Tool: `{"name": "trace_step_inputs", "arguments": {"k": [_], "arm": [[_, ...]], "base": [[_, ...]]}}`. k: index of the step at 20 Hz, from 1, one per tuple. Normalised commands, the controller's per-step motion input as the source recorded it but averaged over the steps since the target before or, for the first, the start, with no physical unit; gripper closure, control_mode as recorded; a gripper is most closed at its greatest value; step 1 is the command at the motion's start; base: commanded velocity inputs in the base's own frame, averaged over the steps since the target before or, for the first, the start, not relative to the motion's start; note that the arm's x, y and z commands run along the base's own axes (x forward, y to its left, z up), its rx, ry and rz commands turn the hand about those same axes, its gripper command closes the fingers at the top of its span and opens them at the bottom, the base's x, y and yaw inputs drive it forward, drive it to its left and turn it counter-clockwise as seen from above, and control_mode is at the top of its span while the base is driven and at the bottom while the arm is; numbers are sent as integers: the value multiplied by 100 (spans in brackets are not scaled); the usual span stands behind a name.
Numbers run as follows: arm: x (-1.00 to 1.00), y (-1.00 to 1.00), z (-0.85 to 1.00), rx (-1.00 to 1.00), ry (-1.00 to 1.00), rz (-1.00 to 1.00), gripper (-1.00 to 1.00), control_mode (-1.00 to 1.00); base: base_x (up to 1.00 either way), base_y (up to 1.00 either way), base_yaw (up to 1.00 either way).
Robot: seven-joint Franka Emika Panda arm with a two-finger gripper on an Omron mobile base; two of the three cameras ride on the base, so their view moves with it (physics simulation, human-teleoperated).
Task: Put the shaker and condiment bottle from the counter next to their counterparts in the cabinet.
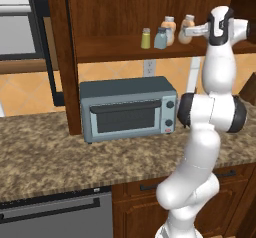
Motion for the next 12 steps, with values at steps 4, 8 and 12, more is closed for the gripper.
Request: {"name": "trace_step_inputs", "arguments": {"k": [4, 8, 12], "arm": [[42, 0, 0, 0, 0, 2, 100, -100], [39, 0, 0, 0, 0, 2, 100, -100], [35, 0, 0, 0, 0, 2, 100, -100]], "base": [[0, 0, 0], [0, 0, 0], [0, 0, 0]]}}
